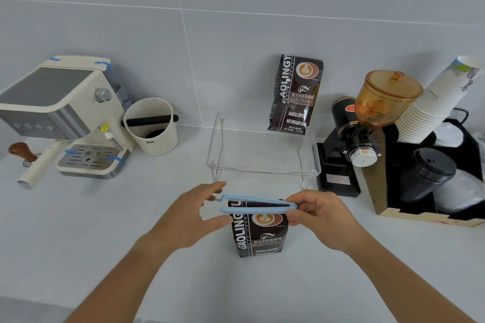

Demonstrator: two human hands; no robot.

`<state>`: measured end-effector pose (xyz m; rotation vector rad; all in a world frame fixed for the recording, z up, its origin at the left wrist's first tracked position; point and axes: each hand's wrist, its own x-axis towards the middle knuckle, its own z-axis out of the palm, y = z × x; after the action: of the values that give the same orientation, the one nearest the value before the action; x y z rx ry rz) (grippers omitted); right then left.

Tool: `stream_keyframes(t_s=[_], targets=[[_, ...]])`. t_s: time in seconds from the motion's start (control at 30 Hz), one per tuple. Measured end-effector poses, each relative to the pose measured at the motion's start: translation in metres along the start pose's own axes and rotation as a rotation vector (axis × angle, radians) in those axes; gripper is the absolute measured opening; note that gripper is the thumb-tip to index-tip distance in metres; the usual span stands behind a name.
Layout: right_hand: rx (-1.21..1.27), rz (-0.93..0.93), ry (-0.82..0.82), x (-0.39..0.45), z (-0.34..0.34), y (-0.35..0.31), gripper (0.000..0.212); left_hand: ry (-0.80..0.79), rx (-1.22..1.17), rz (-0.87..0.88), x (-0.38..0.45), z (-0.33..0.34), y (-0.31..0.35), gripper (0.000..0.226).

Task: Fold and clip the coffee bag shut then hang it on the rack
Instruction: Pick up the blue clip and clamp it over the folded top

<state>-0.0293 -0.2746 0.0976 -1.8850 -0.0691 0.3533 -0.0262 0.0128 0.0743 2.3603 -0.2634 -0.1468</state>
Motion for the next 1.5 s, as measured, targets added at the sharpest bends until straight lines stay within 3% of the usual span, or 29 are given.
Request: stream_keyframes(t_s=[0.13,0.3,0.53,0.83,0.97,1.07,1.17,1.27,1.4,1.5], targets=[[-0.072,-0.029,0.001,0.0,0.0,-0.001,0.017,-0.226,0.463,0.187,0.022,-0.025,0.017,0.05],[-0.339,-0.116,0.012,0.0,-0.002,0.002,0.014,-0.384,0.705,0.251,0.032,-0.035,0.03,0.038],[-0.631,-0.276,0.054,-0.001,-0.005,-0.004,0.017,-0.373,0.604,0.306,0.032,-0.025,0.029,0.035],[-0.563,-0.367,0.106,0.001,0.001,0.005,0.009,-0.297,0.534,0.307,0.031,-0.023,0.019,0.034],[-0.434,-0.314,0.113,0.002,0.001,0.008,0.012,-0.206,0.376,0.241,0.026,-0.016,0.012,0.03],[-0.356,-0.27,0.163,0.004,0.003,0.016,0.027,-0.124,0.208,0.181,0.021,-0.008,0.008,0.027],[-0.268,-0.151,0.155,0.006,0.006,0.029,0.04,-0.084,0.016,0.076,0.014,0.002,0.007,0.016],[-0.129,-0.026,0.105,0.007,0.012,0.044,0.038,-0.035,-0.24,-0.067,0.007,0.017,0.008,0.008],[-0.097,0.006,0.051,0.003,0.026,0.061,0.033,0.055,-0.582,-0.217,-0.002,0.046,0.006,0.026],[-0.074,0.026,0.082,-0.004,0.035,0.071,0.031,0.113,-0.668,-0.259,-0.01,0.066,0.001,0.038]])
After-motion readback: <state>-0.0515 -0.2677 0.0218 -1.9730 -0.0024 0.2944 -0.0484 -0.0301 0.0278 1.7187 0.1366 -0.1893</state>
